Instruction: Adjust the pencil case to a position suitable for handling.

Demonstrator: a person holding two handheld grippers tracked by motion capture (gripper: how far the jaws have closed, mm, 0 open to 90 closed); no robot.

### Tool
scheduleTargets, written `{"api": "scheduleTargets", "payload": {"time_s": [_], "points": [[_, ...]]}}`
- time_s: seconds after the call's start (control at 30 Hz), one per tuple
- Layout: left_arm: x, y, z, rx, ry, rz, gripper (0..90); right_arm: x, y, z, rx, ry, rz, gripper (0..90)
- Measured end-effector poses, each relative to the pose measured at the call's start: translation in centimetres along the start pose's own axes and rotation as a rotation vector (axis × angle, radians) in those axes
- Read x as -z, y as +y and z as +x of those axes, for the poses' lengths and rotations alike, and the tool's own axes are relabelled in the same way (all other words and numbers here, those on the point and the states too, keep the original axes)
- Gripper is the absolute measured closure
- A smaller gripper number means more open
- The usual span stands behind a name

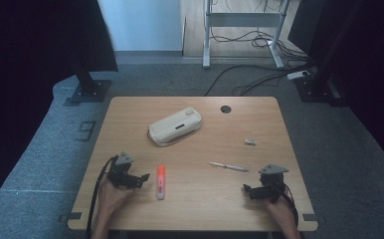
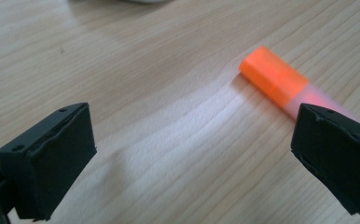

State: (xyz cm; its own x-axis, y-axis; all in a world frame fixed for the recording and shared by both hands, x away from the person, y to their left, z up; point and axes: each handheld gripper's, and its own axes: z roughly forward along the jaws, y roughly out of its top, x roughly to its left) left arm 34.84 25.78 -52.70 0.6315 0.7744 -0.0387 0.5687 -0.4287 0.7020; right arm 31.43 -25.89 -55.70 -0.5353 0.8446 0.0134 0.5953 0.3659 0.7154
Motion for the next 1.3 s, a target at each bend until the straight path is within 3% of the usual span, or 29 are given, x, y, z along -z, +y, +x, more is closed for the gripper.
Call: {"api": "scheduleTargets", "payload": {"time_s": [0.2, 0.27, 1.3], "points": [[-0.3, 1.3, 0.1, -0.006, -0.026, -0.009, 0.0, 0.0, 0.0, 0.0, 0.0, 0.0, 0.0, 0.0], [-0.4, 2.1, 0.5, 0.019, -0.059, -0.017, 0.0, 0.0, 0.0, 0.0, 0.0, 0.0, 0.0, 0.0], [-2.2, 10.1, 1.9, -0.009, -0.089, -0.009, 0.0, 0.0, 0.0, 0.0, 0.0, 0.0, 0.0, 0.0]]}}
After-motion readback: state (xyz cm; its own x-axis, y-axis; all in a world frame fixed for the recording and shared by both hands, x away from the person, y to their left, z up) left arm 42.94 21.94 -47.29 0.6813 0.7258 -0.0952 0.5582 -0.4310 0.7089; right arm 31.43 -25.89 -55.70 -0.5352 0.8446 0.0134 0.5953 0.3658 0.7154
